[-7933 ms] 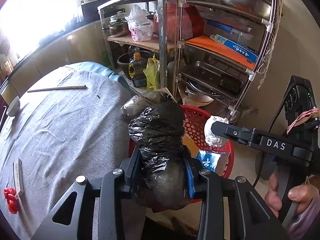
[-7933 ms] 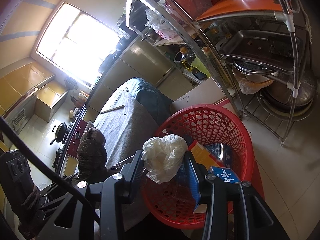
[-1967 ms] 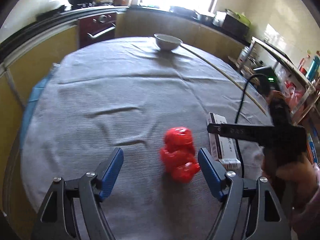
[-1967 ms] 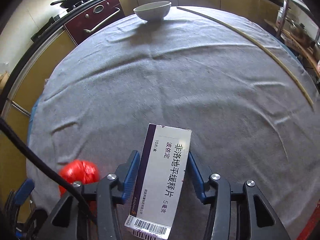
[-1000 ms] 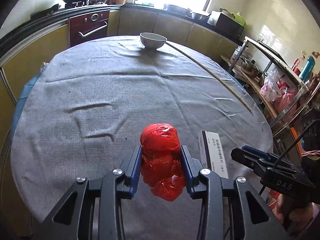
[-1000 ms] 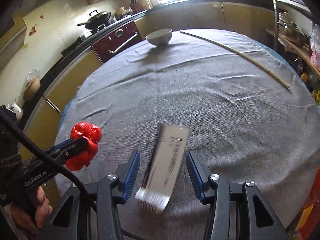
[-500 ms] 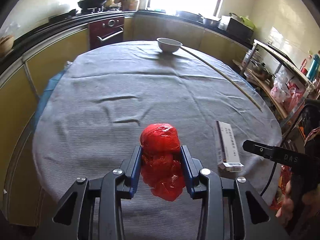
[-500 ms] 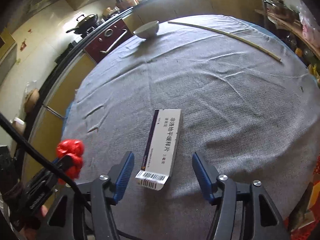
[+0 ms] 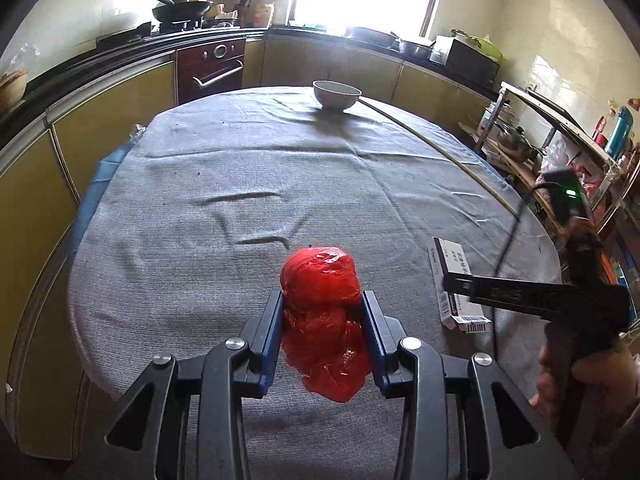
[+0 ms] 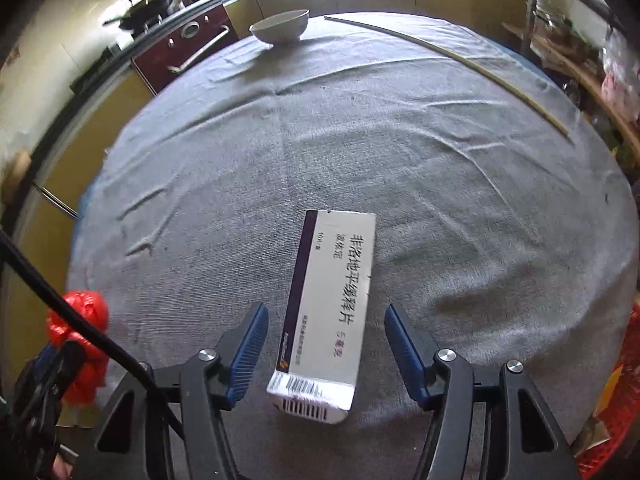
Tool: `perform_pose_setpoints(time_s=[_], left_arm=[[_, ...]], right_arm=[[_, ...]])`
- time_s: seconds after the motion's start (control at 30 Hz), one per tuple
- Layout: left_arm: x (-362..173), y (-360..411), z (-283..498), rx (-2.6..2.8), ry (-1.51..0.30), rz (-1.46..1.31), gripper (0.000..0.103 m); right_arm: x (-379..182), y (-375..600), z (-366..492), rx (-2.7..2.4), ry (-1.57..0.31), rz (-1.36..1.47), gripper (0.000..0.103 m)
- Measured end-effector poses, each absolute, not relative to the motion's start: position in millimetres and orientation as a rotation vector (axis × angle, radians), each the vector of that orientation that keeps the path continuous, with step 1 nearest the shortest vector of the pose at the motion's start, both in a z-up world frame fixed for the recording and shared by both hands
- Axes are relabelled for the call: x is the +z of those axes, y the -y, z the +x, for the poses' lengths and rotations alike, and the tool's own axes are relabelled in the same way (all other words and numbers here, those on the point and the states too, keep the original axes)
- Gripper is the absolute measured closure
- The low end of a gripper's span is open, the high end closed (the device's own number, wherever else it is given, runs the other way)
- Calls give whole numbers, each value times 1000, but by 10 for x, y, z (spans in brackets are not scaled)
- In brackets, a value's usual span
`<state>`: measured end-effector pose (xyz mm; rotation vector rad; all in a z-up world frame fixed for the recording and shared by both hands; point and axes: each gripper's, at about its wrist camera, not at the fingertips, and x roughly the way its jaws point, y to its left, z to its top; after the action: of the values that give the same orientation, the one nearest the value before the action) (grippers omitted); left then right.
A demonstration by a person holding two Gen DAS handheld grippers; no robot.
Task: Collect trash
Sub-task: 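Carry the red bag and the medicine box over the red basket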
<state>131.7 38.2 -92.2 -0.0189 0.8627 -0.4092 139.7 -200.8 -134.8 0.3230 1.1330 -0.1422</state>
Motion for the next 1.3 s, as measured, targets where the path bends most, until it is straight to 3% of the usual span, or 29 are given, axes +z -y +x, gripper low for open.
perform_pose_setpoints(time_s=[0.2,0.33,1.3], left_arm=[[-917,-392,1275,-412,-864,-17,63],[-912,-375,1263,-410,-869,-15,63],[-619,541,819,-531,-818,190,63]], right_arm=[[-1517,1977,1490,-195,-1153,305,39],[-1489,1924,1460,-178,-1128,260,53],[-996,3104,39,-173,-913,465,53]])
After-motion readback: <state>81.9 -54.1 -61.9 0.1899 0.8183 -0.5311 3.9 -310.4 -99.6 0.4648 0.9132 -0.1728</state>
